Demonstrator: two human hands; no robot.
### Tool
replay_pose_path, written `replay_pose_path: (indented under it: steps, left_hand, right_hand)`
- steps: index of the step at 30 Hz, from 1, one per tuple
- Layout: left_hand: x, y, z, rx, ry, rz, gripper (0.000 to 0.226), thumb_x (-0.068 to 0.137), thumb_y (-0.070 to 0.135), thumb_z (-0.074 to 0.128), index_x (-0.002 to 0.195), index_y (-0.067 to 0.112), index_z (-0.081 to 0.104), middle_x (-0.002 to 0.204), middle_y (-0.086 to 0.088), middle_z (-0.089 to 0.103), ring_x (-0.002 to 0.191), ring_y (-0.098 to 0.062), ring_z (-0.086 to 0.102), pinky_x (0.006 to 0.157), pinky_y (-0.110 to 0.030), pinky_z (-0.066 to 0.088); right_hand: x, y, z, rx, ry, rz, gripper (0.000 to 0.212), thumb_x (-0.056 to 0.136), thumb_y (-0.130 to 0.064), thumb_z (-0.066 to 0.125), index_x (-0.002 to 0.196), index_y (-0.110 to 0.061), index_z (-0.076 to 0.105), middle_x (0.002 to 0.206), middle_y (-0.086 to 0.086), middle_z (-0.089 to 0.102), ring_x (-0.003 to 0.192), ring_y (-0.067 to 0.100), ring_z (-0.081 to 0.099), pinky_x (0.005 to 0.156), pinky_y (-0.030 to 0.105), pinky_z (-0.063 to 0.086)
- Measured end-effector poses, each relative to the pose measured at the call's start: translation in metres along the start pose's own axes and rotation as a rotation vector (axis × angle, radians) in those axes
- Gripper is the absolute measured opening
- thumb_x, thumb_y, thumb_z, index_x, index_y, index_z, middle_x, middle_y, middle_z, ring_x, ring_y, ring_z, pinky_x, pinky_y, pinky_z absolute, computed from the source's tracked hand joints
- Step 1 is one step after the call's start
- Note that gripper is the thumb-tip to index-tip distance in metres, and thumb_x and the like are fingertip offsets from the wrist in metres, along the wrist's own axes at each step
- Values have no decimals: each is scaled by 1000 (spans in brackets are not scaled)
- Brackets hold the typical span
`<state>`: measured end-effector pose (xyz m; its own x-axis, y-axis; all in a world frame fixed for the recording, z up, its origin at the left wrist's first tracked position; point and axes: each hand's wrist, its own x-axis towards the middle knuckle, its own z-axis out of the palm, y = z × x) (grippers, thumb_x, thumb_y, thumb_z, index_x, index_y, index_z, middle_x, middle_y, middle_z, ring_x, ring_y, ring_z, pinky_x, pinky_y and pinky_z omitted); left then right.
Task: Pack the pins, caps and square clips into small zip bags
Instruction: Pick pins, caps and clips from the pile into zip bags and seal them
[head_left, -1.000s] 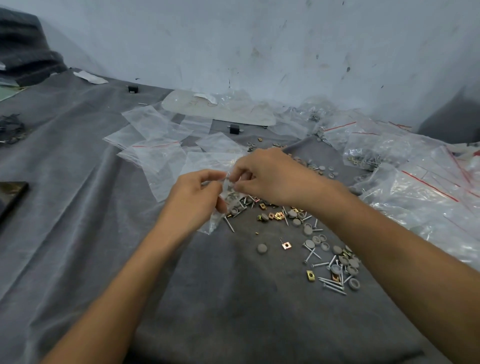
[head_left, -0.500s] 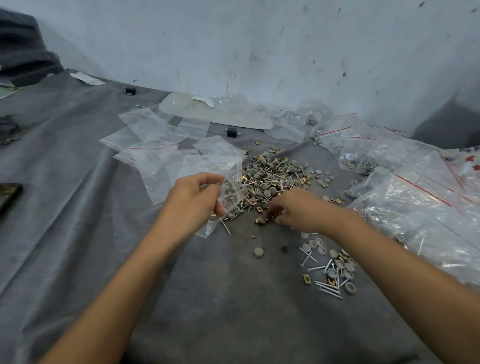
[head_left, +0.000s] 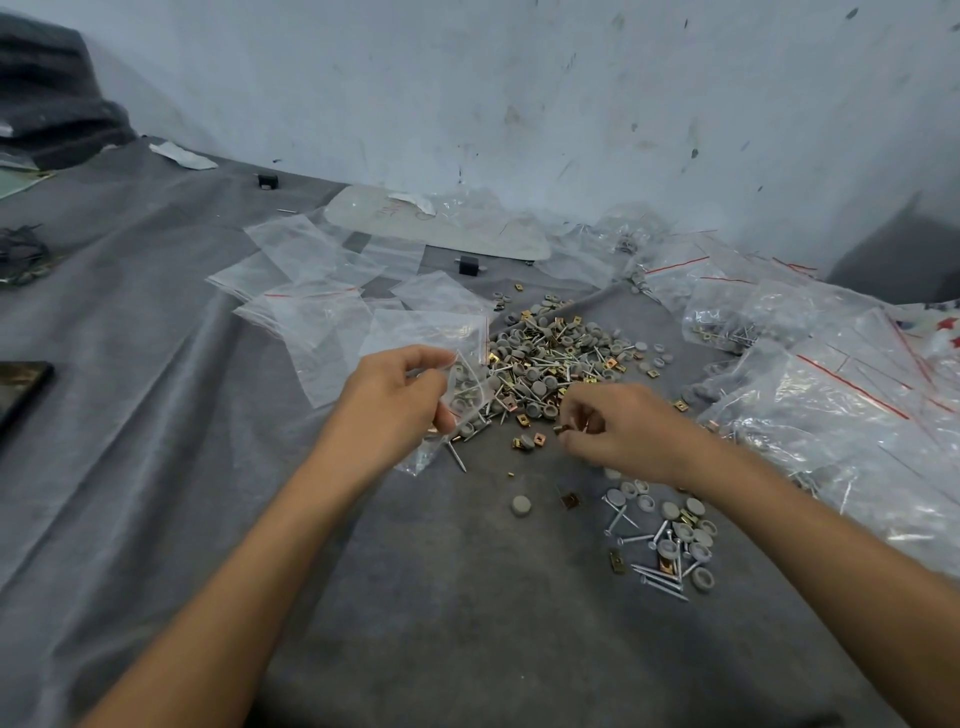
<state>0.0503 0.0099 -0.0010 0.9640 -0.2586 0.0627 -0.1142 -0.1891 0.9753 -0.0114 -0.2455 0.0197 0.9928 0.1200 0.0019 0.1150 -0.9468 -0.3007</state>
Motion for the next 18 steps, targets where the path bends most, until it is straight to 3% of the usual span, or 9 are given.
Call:
replay_pose_path:
  steps: [3, 6, 10, 14, 18]
  left_hand:
    - [0, -1, 0, 9, -1, 1, 25, 97, 17, 54, 108, 37, 66, 60, -1, 71, 42, -5, 46, 43, -18, 39]
    - [0, -1, 0, 6, 0, 0, 25, 97, 17, 55, 109, 36, 67, 60, -2, 71, 43, -6, 47, 43, -17, 40]
    - [0, 0, -1, 8, 2, -1, 26, 98, 17, 54, 112, 35, 67, 59, -2, 71, 42, -5, 47, 44, -18, 40]
    - [-1, 0, 0, 8, 1, 3, 27, 98, 17, 54, 115, 34, 67, 60, -1, 71, 42, -4, 47, 43, -17, 39]
    - [-2, 0, -1, 13, -9, 8, 28, 98, 16, 53, 116, 34, 66, 60, -1, 71, 42, -4, 46, 42, -15, 39]
  right_hand:
    - [-2, -4, -2, 349, 81, 52, 14, 83, -10, 75, 82, -15, 62, 75, -1, 63, 66, 11, 55, 64, 34, 47]
    - [-4, -6, -5, 495, 148, 49, 17, 82, 0, 77, 85, -10, 64, 75, 5, 64, 66, 12, 57, 64, 33, 49]
    - [-9, -13, -12, 454, 215, 6, 22, 85, -7, 78, 92, -26, 71, 83, 1, 71, 75, 18, 66, 73, 33, 55]
    - [-12, -28, -18, 379, 266, -74, 15, 88, -16, 77, 93, -29, 71, 80, -10, 70, 74, 2, 64, 70, 17, 52]
    - [-13, -47, -25, 291, 256, -144, 9, 93, -26, 71, 97, -33, 66, 88, -16, 67, 80, 6, 64, 71, 19, 51]
